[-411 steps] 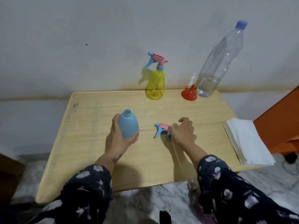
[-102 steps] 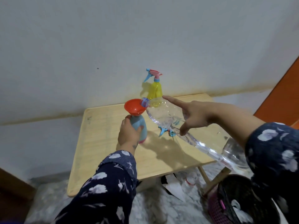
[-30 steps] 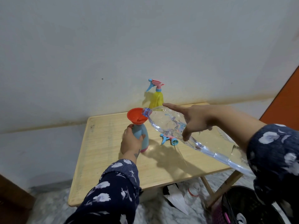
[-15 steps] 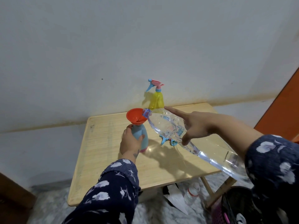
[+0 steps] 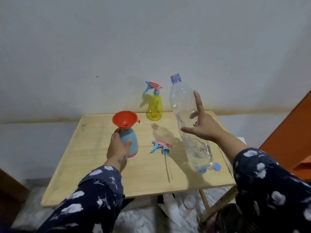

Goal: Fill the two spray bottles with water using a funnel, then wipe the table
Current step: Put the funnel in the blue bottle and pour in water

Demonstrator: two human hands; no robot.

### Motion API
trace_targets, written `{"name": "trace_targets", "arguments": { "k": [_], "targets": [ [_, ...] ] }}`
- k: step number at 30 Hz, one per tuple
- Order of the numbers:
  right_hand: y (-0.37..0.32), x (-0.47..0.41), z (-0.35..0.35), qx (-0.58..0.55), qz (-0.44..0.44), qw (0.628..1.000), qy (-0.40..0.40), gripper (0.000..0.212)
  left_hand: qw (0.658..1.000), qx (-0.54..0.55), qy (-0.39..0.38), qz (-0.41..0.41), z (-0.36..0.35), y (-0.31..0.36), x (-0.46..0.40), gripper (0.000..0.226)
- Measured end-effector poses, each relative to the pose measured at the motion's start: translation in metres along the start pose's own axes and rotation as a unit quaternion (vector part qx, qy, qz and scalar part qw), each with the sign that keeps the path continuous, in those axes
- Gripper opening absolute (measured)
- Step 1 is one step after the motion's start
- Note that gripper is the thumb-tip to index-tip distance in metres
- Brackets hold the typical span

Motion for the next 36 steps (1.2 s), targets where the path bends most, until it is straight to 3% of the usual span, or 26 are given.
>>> {"name": "trace_targets", "arguments": {
  "k": [5, 11, 22, 29, 36],
  "targets": [
    [0.05, -0.012, 0.013, -0.032, -0.03, 0.988, 0.149, 0.124, 0.999, -0.002, 0.026, 0.022, -0.006, -0.007, -0.002, 0.062],
    [0.091, -0.03, 0.011, -0.085, -0.067, 0.96, 0.256, 0.117, 0.999, 0.013, 0.046, 0.026, -0.008, -0.013, -0.002, 0.063],
    [0.112, -0.041, -0.002, -0.096, -0.07, 0.954, 0.276, 0.113, 0.998, 0.024, 0.04, 0.035, -0.007, -0.013, 0.0, 0.064],
    [0.101, -0.033, 0.006, -0.006, -0.055, 0.944, 0.327, 0.109, 0.999, 0.02, 0.031, 0.019, -0.004, -0.012, 0.001, 0.066],
    [0.082, -0.013, 0.0, 0.065, -0.143, 0.921, 0.357, 0.104, 1.0, 0.011, 0.01, -0.005, 0.003, -0.014, -0.004, 0.067]
  ]
}}
Point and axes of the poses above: each hand's wrist, its own x-axis away from the middle knuckle, its own z-axis out of the back of the hand, y = z × x, the point moved 7 cm from there along -x, towards the middle knuckle
